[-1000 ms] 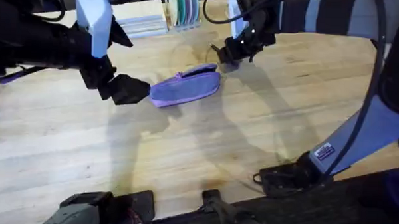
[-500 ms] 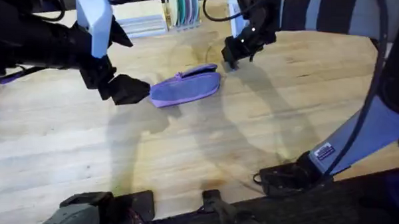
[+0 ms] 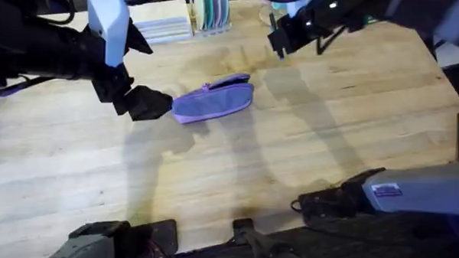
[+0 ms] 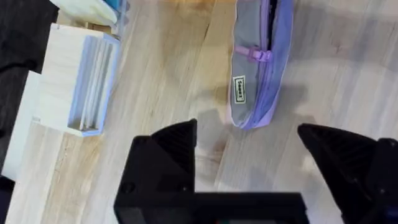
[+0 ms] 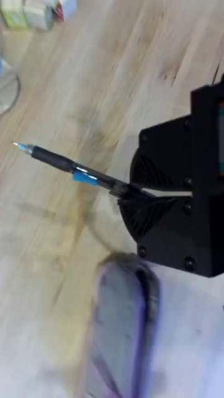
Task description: Unzip the bag, pick up the pens from the table one at a time and place them inside, then zip the bag closed.
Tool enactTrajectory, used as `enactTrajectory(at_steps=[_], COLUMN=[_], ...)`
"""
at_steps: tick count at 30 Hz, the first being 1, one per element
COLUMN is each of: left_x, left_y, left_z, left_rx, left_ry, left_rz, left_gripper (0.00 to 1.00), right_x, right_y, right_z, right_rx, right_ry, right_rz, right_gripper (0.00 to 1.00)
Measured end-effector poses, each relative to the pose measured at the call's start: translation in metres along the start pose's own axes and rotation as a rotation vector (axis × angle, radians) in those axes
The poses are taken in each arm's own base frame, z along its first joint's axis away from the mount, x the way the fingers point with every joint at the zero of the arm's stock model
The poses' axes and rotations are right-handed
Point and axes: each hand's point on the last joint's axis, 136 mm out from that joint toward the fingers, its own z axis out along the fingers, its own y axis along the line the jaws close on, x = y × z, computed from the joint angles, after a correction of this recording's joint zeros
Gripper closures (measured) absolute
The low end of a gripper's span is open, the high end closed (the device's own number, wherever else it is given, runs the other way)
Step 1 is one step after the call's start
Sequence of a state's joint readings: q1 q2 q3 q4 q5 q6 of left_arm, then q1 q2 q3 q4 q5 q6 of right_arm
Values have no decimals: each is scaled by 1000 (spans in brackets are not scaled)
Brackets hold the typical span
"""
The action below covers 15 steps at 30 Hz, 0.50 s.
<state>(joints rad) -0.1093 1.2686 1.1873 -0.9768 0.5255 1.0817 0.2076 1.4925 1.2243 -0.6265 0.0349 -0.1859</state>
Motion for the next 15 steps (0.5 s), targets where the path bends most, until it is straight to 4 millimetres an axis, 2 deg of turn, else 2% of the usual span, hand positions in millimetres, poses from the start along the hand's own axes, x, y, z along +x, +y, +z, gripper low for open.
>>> enactTrajectory(at_steps=[8,12,15], left_x=[0,0,0], left_y=[0,0,0], left_z=[0,0,0], left_rx=[0,0,0], left_ry=[0,0,0], left_rz=[0,0,0], left_gripper=[7,7,7], right_x=[-6,-4,2], right_y=[4,6,15], right_z=[-65,-86,-92], right_rx=[13,20,-24], right_ry=[-112,-147,-146], right_rz=[-107,-181,-281], right_gripper=[969,969,969])
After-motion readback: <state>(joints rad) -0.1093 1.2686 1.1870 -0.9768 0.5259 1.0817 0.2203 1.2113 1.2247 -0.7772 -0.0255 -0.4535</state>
